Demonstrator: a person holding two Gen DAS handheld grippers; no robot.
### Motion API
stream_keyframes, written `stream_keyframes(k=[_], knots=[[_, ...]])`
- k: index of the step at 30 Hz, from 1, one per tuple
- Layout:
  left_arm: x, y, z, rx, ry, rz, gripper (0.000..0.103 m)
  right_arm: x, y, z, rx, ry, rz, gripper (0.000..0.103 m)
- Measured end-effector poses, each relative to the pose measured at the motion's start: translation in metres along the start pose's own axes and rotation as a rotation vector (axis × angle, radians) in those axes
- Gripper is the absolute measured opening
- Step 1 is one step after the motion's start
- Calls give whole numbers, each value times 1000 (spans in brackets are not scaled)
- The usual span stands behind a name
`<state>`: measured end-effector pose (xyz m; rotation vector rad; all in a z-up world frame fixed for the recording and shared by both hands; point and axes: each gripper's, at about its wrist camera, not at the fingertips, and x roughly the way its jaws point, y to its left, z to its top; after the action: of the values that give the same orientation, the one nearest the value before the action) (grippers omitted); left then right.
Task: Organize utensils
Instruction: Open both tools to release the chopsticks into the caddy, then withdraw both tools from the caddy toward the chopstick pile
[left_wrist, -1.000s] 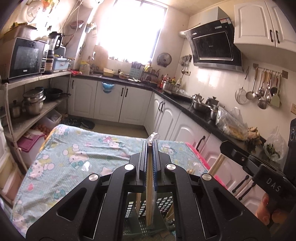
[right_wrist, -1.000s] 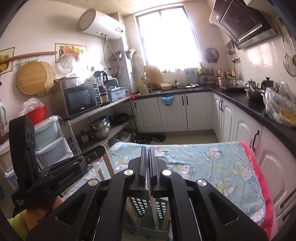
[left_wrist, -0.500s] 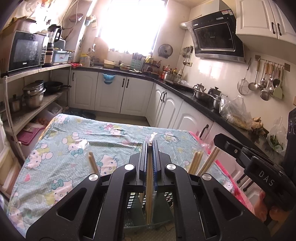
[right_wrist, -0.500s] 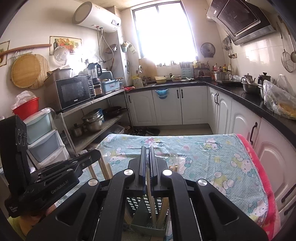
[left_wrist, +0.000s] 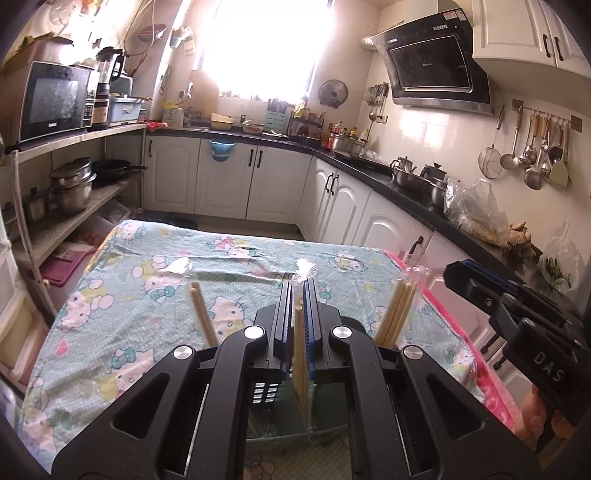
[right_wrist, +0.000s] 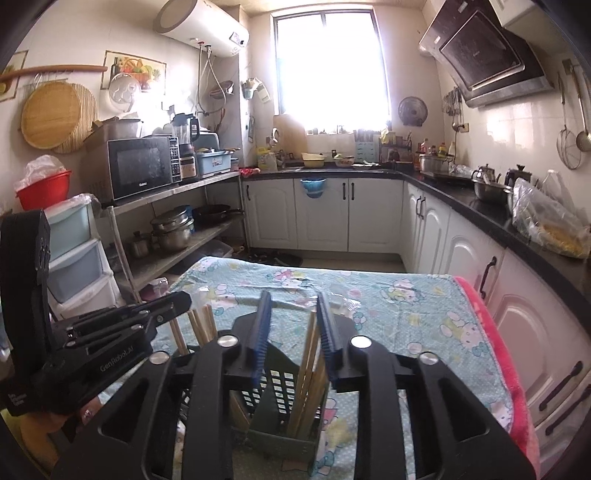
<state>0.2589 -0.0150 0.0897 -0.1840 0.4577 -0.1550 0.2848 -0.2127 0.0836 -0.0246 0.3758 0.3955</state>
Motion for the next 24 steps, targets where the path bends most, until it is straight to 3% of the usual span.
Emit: stream_keyframes(k=[9,24], knots=[[-17,3,-3,15,-15,12,29,-13,2,-9,-17,2,-34,37],[-46,2,-15,11,-28,-14,56,-43,-6,-24,1,-4,-75,52]])
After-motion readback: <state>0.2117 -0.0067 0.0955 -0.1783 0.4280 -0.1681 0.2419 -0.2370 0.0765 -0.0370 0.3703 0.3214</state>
